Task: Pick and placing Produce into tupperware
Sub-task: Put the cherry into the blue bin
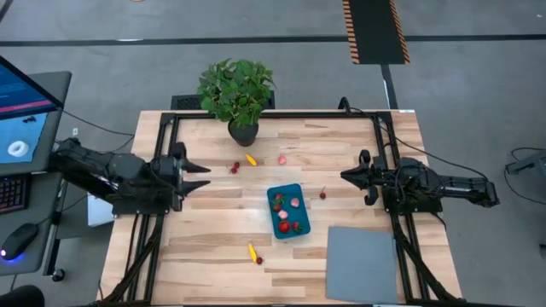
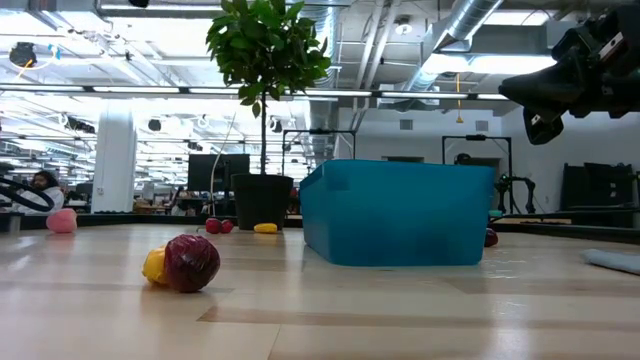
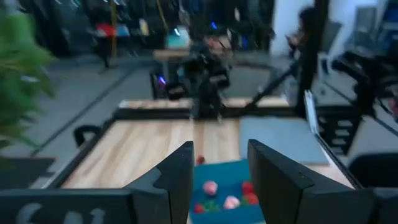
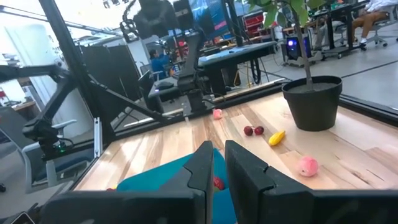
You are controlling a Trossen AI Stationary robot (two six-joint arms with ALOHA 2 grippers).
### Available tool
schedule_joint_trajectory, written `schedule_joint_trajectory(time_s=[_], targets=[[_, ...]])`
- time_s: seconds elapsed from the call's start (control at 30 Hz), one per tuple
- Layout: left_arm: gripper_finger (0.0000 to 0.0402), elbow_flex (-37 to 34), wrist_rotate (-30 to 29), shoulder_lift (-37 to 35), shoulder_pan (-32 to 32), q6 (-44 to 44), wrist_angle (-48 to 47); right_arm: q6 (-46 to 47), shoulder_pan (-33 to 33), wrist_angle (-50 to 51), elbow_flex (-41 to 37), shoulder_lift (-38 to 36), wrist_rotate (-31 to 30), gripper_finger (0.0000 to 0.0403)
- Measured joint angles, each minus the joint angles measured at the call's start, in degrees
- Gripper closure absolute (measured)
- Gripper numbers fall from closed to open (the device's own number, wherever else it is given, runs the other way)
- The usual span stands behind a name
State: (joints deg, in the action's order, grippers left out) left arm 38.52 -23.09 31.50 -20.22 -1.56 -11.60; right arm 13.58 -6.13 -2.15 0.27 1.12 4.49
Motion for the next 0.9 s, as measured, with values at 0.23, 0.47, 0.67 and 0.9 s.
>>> schedule_joint_trajectory(time_s=[0.23, 0.47, 0.67, 0.9], targets=[[0.0261, -15.8, -3.0, -12.5, -1.2, -0.9, 12.7, 3.7, 0.0, -3.7, 0.0, 0.0, 0.0, 0.0337], [0.0261, -23.6, -3.8, -19.6, -1.2, -3.4, 15.5, 8.4, 0.0, -8.0, 0.0, 0.0, -2.0, 0.0337], [0.0261, -28.4, -4.2, -22.0, -1.2, -3.8, 16.4, 1.0, 0.0, -7.8, 0.0, 0.0, -4.5, 0.0337], [0.0260, -34.4, -4.2, -25.4, -1.1, -3.4, 21.2, 0.5, 0.0, -7.2, 0.0, 0.0, -10.8, 0.0337]])
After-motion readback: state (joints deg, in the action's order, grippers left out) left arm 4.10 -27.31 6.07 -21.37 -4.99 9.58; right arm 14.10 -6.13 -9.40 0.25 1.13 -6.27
